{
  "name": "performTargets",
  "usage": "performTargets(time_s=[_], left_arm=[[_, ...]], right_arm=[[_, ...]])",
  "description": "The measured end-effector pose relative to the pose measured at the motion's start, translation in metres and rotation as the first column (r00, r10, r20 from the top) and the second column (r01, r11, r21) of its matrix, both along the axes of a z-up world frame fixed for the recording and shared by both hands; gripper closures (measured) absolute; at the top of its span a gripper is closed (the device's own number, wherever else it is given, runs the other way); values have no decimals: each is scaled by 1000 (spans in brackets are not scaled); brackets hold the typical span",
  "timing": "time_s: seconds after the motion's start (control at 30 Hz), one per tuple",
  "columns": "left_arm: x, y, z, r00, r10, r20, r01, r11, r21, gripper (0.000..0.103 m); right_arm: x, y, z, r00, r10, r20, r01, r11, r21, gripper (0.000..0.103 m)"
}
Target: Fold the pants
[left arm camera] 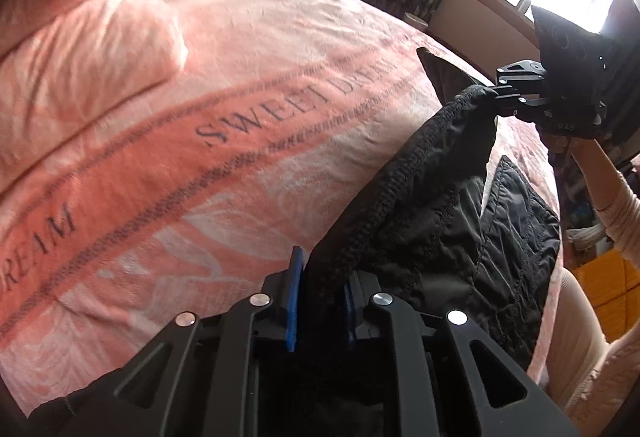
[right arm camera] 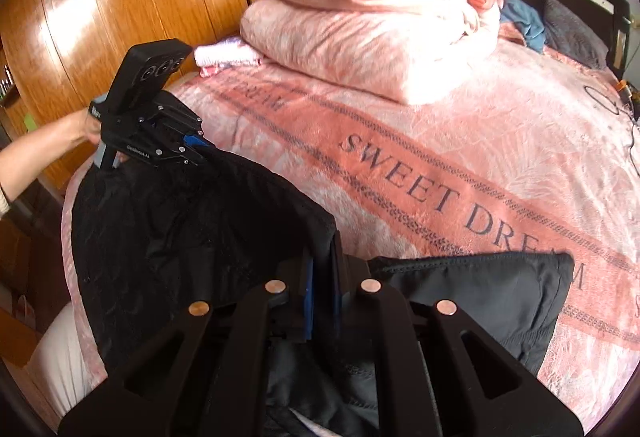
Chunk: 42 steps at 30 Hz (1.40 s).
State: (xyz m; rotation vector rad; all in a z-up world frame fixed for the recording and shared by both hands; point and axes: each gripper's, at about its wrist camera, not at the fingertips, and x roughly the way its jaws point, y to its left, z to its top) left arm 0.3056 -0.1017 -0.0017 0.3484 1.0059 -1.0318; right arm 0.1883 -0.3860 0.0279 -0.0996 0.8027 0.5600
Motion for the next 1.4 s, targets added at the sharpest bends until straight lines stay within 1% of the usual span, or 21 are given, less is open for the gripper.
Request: performTargets(time_s=[0.07, 0.1, 0.13, 0.17, 0.23, 0.37, 0.4, 0.5, 0.53, 0.57, 0.7, 0.73, 0.9, 1.0, 1.17, 1.2, 1.23, 1.27, 1.33, 1.37, 1.4], left_arm=[[-19, 1, 22, 993, 20, 113, -22, 999, 24, 87], [-32, 2, 32, 983, 36, 178, -43, 998, 38, 87], [-50, 2, 45, 960, 65, 274, -81, 995, 51, 87], [-66, 1, 53, 937, 79, 342, -107, 992, 64, 87], [-102, 1, 64, 895, 92, 436, -140, 987, 80, 87], [-164, 6, 57, 873, 130, 470, -183, 981, 67, 87], [-176, 7, 53, 862, 127, 490, -185, 980, 71, 87], [-218, 8, 43, 811, 120, 572, -197, 978, 75, 87], [-231, 8, 39, 799, 127, 588, -208, 975, 71, 87], [-243, 8, 35, 796, 135, 590, -214, 975, 65, 87], [-281, 13, 23, 809, 171, 562, -233, 972, 41, 86], [-291, 14, 18, 820, 180, 543, -238, 971, 37, 86], [-320, 22, -8, 861, 252, 442, -285, 959, 10, 84], [-326, 27, -24, 876, 295, 381, -318, 948, -4, 82], [-334, 31, -56, 902, 343, 262, -358, 934, 11, 77], [-334, 32, -62, 904, 356, 238, -371, 928, 19, 71], [-336, 35, -65, 898, 378, 224, -391, 920, 17, 53], [-335, 38, -66, 896, 394, 205, -403, 915, 5, 47], [-337, 47, -63, 898, 421, 125, -419, 907, -42, 23], [-338, 52, -58, 895, 436, 98, -431, 900, -68, 15], [-341, 58, -54, 892, 447, 70, -439, 893, -100, 8]], right_arm=[[-12, 4, 13, 999, -13, 30, 13, 1000, 4, 97], [-20, 6, 20, 999, -18, 49, 18, 1000, 6, 97], [-27, 7, 24, 998, -22, 61, 22, 1000, 7, 97], [-40, 10, 29, 996, -26, 82, 25, 1000, 8, 97], [-67, 17, 33, 993, -34, 116, 35, 999, -8, 97], [-121, 21, 23, 992, -38, 119, 37, 999, 3, 97], [-135, 21, 19, 993, -39, 110, 38, 999, 17, 97], [-174, 25, 1, 994, -60, 89, 57, 998, 40, 96], [-182, 27, -3, 994, -68, 85, 65, 997, 44, 96], [-192, 28, -9, 994, -80, 76, 77, 996, 44, 96], [-216, 23, -34, 991, -132, 9, 130, 984, 120, 96], [-221, 22, -39, 990, -142, -1, 141, 982, 129, 96], [-243, 29, -65, 983, -173, -59, 179, 976, 124, 96], [-253, 31, -79, 977, -188, -98, 200, 971, 131, 95], [-258, 36, -94, 965, -208, -161, 223, 972, 79, 92], [-259, 38, -96, 963, -210, -168, 224, 972, 69, 91], [-260, 40, -97, 962, -213, -171, 225, 973, 57, 90], [-261, 42, -97, 961, -216, -175, 225, 974, 36, 86], [-265, 46, -95, 959, -215, -183, 221, 975, 12, 81], [-266, 49, -92, 960, -213, -182, 218, 976, 7, 76], [-268, 51, -89, 960, -211, -184, 214, 977, -2, 76]])
